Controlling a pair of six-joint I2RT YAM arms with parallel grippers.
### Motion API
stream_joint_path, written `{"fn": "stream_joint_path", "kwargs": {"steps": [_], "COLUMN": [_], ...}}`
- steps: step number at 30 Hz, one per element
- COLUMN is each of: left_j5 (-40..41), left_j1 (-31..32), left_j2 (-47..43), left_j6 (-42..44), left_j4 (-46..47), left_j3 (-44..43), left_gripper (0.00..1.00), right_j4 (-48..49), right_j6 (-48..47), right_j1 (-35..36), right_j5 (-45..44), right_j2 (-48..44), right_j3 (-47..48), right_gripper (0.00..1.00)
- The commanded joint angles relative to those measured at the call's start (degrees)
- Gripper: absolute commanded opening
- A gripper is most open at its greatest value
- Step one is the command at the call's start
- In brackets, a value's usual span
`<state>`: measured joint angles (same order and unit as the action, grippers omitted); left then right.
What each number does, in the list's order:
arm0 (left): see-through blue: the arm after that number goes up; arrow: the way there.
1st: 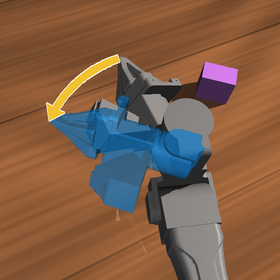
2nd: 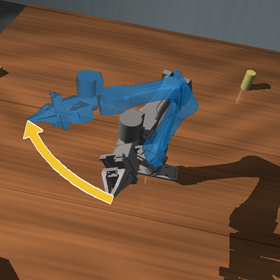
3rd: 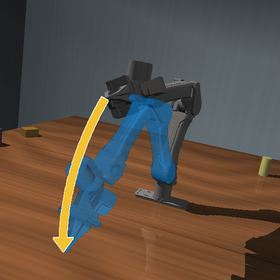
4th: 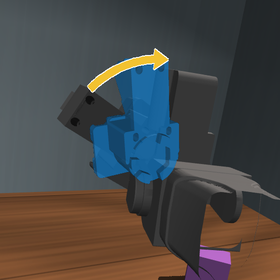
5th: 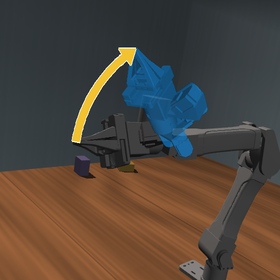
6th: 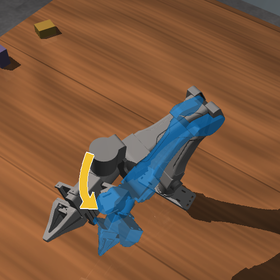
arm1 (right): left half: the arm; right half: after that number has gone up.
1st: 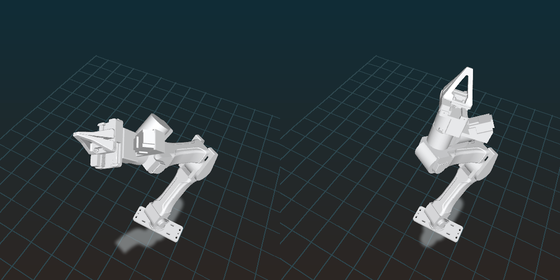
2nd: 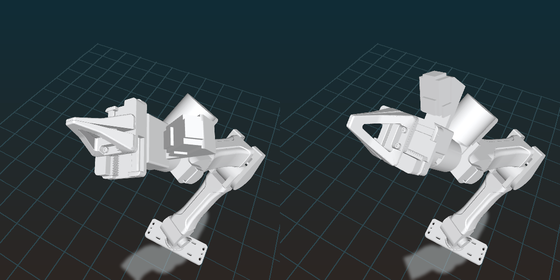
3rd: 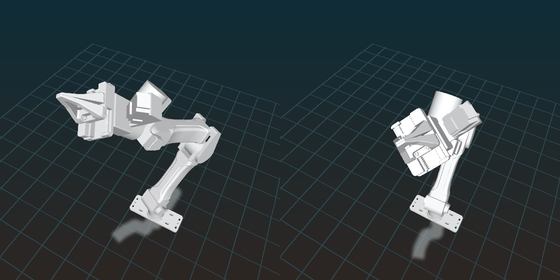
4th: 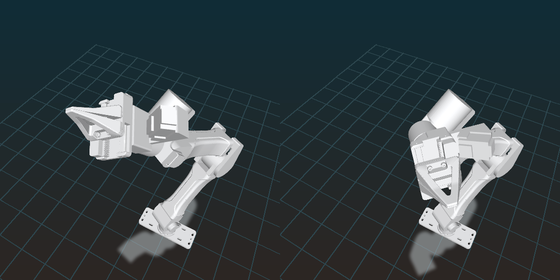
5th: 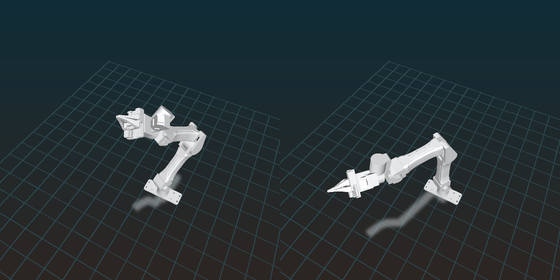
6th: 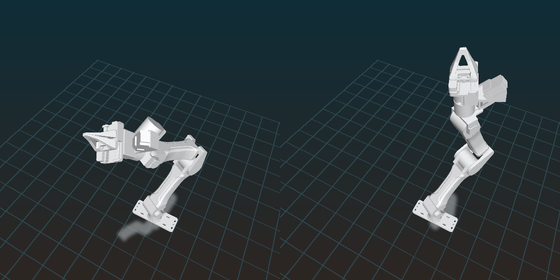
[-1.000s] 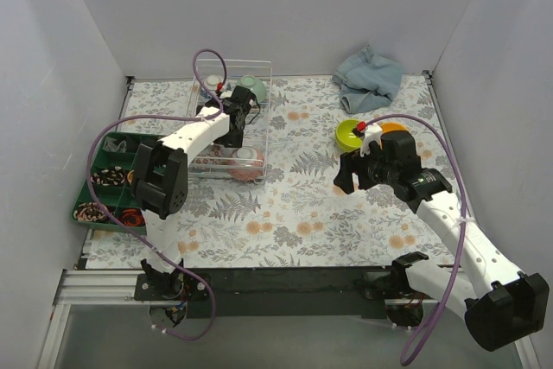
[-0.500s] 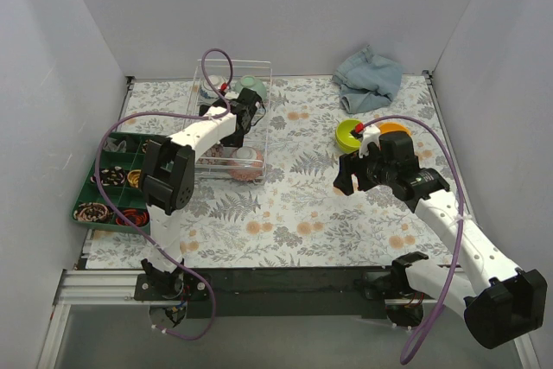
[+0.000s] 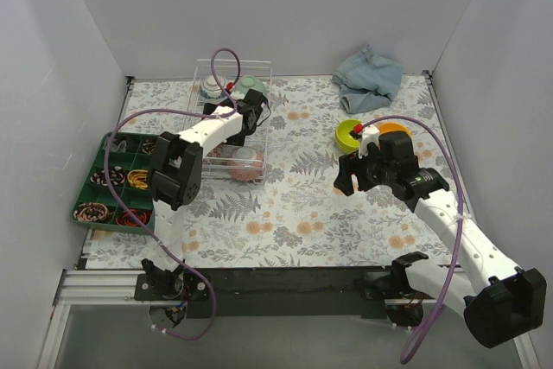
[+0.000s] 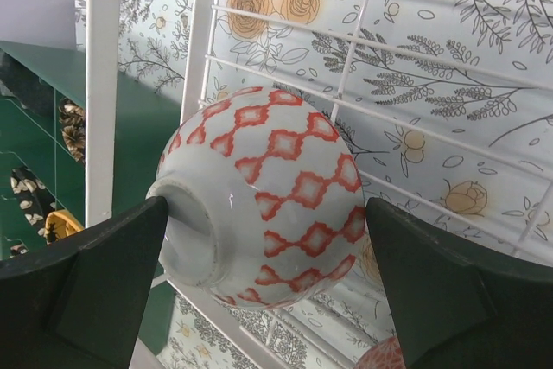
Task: Unload the bowls from the dish rack
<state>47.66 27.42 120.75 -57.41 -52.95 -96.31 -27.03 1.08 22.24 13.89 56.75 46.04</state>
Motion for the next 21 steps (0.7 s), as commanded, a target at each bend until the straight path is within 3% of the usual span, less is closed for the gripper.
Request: {"fn": "stream_joint_path", "kwargs": {"steps": [1,11,21], "left_j5": [-7.8,-4.3,-4.4], "left_j1": [-0.6,-0.3,0.2], "left_j2": [6.7,6.3,2.5], "left_j6": [0.4,3.4,4.3], "left_j4": [-3.9,2.2,0.7], "left_j3": [2.2,1.3,-1.6], "left_gripper": [0.98,0.97,0.59], "right_j4": [1.4,1.4,1.5], "right_j6": [-0.9,-0.9,-0.9], "right_j1": [0.1,0.0,0.1], "right_j5": [0.6,0.5,0.2], "right_j2": [0.4,-0.1,-0.2], "right_j3": [0.0,-0.6,-0.4], "right_gripper": [0.82,0.81,0.82]}}
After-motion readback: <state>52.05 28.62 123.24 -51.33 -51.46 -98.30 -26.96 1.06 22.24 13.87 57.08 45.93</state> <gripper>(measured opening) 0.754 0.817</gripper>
